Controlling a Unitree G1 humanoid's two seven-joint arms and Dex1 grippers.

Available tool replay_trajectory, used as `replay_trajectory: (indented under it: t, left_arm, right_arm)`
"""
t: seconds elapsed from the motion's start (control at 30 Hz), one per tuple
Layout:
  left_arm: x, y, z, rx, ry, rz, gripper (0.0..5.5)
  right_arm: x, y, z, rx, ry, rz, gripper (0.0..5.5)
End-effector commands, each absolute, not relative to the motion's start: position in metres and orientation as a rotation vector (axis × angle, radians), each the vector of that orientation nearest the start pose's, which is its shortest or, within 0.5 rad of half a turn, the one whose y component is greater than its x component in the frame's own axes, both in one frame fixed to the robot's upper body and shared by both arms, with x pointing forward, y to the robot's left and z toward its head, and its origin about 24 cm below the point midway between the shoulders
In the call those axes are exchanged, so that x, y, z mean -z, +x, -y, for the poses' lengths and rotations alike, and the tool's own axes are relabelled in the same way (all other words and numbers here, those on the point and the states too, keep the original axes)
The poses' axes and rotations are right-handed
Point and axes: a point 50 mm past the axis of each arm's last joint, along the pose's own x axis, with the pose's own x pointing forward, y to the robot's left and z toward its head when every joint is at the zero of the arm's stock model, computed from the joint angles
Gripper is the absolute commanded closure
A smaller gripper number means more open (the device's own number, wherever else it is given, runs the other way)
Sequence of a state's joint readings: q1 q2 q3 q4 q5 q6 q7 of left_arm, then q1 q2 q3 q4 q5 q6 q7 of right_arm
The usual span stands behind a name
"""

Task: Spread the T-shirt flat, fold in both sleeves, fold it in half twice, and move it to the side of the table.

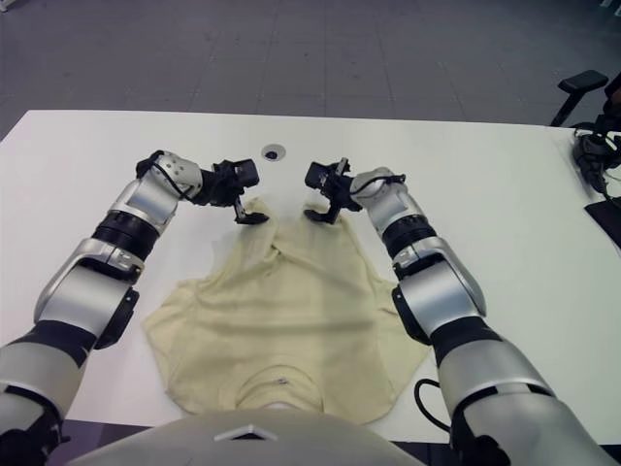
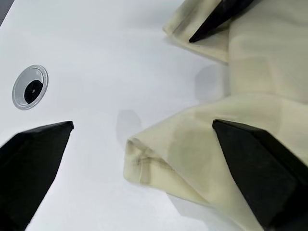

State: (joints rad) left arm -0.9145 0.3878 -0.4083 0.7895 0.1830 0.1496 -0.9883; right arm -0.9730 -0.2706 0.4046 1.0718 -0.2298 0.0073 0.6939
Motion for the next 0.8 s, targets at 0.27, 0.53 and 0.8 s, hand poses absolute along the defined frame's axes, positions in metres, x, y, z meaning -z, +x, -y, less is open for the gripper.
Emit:
replay_trajectory:
  t: [0.27,0.53,0.8]
  left_arm:
    - [-0.085,0.349,-0.155,1.110,0.832,-0.563,0.12]
    - [-0.055,0.323,-0.177,1.055,0.882,-0.668,0.12]
    - [-0.060,0.327,-0.189,0.954,0.898,-0.664,0.12]
  right_arm:
    - [-0.072,0.384,0.151,-0.776,-0.888,-0.484,0.10]
    - [-0.071,0.385,0.174,-0.679,-0.931,-0.523,0.10]
    - [-0.076,0.386,0.205,-0.535,-0.944,-0.556,0.10]
